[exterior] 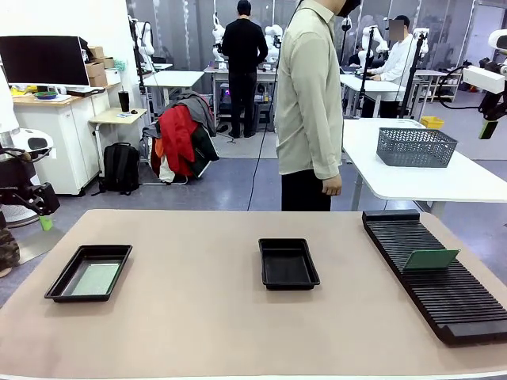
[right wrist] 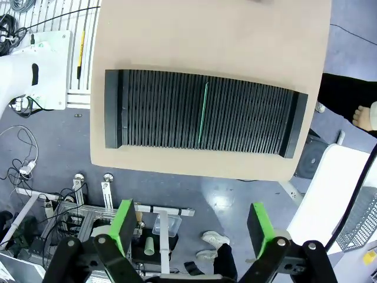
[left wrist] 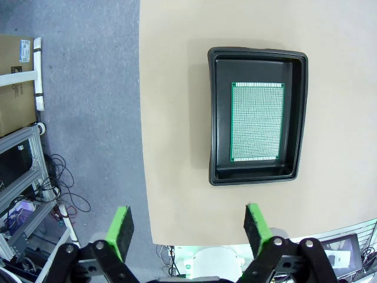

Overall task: Inspect and transfer BCBs to ESD trays.
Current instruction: Pick up the Blank PCB from the PCB Rack and place it in the right ESD tray.

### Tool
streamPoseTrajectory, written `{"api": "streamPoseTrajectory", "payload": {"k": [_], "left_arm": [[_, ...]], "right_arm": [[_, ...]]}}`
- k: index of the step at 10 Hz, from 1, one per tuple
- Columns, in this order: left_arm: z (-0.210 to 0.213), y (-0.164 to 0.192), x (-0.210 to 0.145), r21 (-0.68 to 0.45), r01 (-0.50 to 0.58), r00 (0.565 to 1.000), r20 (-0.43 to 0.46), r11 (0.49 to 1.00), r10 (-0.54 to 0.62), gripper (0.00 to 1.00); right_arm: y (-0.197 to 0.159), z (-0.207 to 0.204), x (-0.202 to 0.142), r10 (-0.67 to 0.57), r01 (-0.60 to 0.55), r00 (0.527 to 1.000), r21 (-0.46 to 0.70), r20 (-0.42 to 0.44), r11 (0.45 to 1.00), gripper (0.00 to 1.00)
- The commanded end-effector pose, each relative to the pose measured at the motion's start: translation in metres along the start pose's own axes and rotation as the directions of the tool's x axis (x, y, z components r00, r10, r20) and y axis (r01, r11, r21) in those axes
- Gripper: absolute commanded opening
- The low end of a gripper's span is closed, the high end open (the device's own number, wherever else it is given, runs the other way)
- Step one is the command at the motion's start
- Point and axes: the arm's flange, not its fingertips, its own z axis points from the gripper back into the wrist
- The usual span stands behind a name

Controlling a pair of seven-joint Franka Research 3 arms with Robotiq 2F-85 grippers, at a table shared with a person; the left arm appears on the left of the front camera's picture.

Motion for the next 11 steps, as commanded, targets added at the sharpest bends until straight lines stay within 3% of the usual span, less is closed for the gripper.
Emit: {"api": "streamPoseTrajectory", "payload": {"k": [1,11], "left_arm": [[-0.002,0.001,-0.001,0.000,0.006,1.000,0.001,1.000,-0.006,1.00],[-0.002,0.001,-0.001,0.000,0.006,1.000,0.001,1.000,-0.006,1.00]], "right_arm": [[0.000,0.000,0.000,0.000,0.000,1.000,0.000,0.000,1.000,1.00],[-0.010,-0.175,0.003,0.068,-0.068,0.998,-0.066,0.004,0.995,1.00]]}}
